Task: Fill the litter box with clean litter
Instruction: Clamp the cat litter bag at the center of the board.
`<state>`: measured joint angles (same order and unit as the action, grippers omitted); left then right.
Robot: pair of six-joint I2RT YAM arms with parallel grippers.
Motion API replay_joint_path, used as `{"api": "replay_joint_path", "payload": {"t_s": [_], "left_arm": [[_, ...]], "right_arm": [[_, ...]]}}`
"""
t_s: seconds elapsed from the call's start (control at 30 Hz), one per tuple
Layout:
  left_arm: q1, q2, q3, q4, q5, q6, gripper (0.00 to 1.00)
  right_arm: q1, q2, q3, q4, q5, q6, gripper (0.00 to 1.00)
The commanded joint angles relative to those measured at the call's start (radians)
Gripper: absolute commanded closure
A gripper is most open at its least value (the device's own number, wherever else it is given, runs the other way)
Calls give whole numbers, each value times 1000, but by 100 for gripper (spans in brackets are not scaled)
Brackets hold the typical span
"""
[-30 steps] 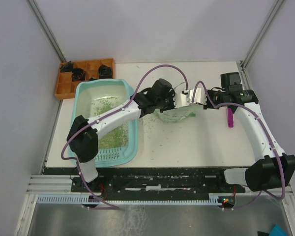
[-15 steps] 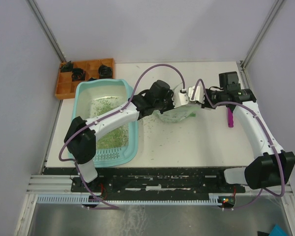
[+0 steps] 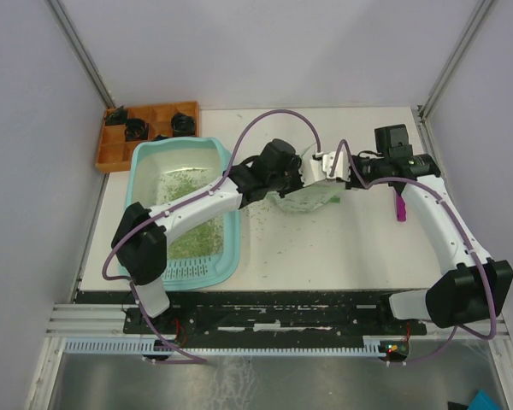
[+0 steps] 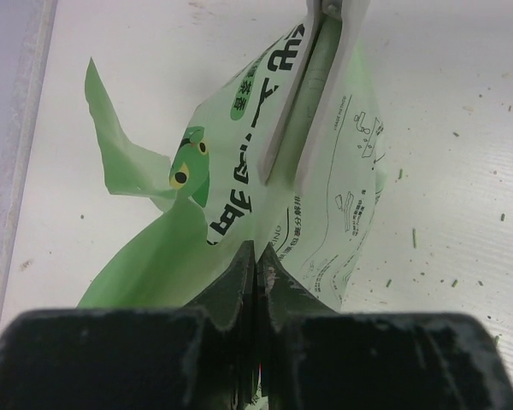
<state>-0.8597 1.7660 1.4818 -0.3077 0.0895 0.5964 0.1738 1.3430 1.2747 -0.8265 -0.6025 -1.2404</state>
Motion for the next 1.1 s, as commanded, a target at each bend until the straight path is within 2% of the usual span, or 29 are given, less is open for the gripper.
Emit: {"api": "replay_joint_path", "payload": {"t_s": [0.0,0.2,0.97,1.0,1.07], "left_arm": [[-20,-55,21,100,68,-36,97],[-20,-50,27,98,68,-35,97],[-20,-62,27,77,68,-39,97],[-20,-62,26,80,67,-40,97],[-21,-61,26,82,63,-42,91]], "right_arm": [[35,10,-5,8,-44,-60,98],[72,19,6,-16,-20,-111,98],[154,90,-26,59,109,-114,98],[154,89,-27,59,116,-116,97],[154,87,-29,63,124,-109,88]]}}
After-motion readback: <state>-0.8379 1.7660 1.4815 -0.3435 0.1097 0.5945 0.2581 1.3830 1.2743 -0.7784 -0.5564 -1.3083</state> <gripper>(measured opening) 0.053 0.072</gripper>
